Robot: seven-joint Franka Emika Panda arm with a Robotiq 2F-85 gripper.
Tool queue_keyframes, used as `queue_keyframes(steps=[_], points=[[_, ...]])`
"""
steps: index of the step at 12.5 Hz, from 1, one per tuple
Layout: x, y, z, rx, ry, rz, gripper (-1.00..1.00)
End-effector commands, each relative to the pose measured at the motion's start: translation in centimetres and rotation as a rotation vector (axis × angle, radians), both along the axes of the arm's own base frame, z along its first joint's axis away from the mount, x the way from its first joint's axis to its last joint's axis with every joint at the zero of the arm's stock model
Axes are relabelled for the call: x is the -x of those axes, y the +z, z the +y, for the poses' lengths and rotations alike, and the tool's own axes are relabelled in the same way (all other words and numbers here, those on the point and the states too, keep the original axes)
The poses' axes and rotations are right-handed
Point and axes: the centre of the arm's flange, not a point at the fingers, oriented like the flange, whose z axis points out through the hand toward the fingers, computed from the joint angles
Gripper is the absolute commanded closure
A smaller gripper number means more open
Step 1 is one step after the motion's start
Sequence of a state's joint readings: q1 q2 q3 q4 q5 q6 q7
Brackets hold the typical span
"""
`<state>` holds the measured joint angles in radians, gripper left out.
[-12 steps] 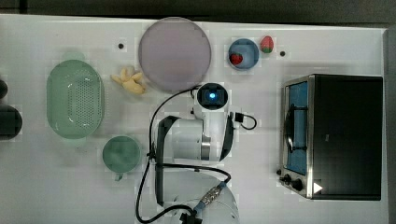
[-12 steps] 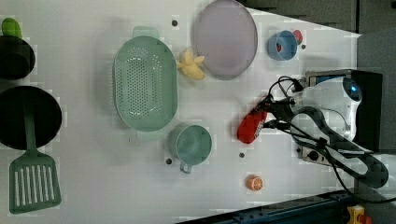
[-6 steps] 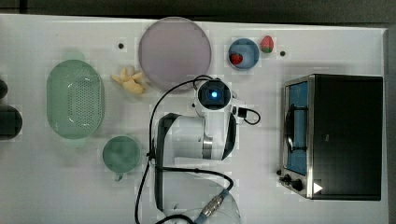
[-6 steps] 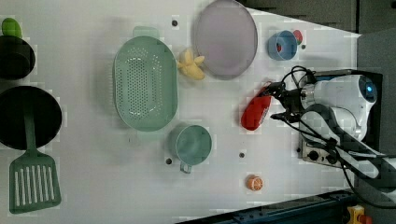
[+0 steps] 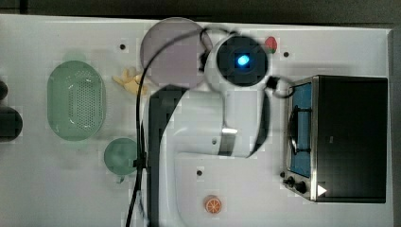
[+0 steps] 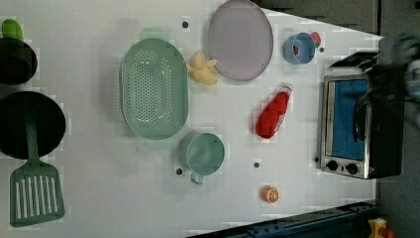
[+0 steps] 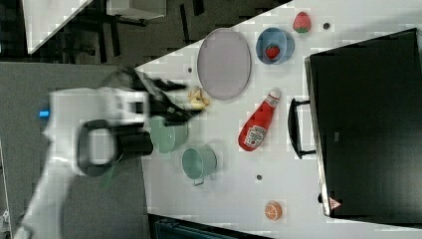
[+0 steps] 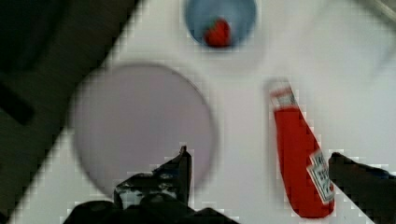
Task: Pick Ketchup from oven and place it on table.
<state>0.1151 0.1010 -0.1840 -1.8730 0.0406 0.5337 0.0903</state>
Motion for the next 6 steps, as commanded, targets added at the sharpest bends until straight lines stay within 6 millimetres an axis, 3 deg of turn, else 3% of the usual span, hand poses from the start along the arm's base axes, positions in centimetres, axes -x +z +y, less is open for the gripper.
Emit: queue_keyframes(steps=[1, 2, 6], points=[[0.4, 6.6, 1.2, -0.004, 0.002, -0.001, -1.0], [0.4, 8.1, 1.2, -0.004, -0.003, 0.009, -1.0], [2.4, 10.9, 0.6, 0.006, -0.008, 0.164, -1.0]])
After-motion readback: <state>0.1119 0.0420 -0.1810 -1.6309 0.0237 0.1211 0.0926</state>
